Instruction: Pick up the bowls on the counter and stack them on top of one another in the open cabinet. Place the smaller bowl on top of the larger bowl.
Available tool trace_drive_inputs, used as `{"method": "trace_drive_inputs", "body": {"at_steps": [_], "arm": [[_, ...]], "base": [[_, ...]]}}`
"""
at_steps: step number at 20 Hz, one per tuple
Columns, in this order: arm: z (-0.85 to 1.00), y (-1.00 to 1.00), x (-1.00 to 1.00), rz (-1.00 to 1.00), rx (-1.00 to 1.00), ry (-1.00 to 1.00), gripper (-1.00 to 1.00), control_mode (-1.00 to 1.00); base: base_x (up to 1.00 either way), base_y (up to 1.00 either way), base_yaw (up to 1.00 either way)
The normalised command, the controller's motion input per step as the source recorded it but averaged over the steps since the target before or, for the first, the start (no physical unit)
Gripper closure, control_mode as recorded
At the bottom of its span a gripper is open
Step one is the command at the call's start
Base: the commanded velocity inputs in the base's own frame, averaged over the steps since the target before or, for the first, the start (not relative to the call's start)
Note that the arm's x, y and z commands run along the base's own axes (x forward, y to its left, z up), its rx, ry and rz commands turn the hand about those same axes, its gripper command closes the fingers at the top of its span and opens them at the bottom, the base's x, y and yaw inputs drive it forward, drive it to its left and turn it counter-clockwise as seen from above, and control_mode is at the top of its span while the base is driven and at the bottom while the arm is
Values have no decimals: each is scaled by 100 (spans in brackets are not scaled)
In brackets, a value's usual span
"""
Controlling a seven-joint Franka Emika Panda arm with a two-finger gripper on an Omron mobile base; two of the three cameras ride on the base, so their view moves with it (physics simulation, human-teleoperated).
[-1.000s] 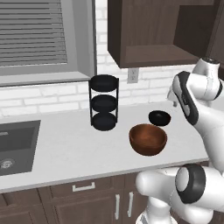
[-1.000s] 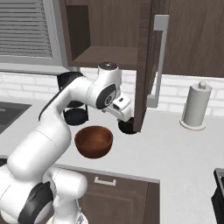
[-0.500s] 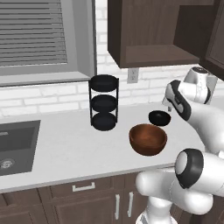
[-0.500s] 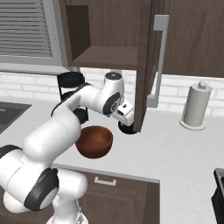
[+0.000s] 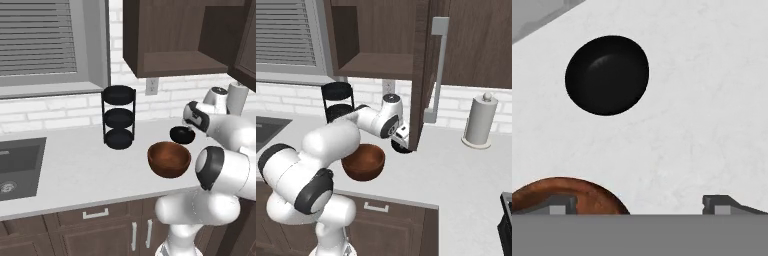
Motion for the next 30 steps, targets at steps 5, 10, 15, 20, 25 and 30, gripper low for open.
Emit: {"method": "trace_drive_inputs", "body": {"at_steps": [5, 10, 15, 20, 25, 30], "arm": [[-38, -34, 52, -7, 0, 0, -100, -100], [-27, -3, 47, -1, 0, 0, -100, -100], [-32, -1, 27, 0, 0, 0, -100, -100], [-29, -17, 16, 0, 0, 0, -100, -100], [-27, -21, 29, 0, 0, 0, -100, -100], [-23, -4, 31, -2, 0, 0, -100, -100]], "base": [[0, 0, 0], [0, 0, 0], [0, 0, 0], [0, 0, 0], [0, 0, 0], [0, 0, 0]]}}
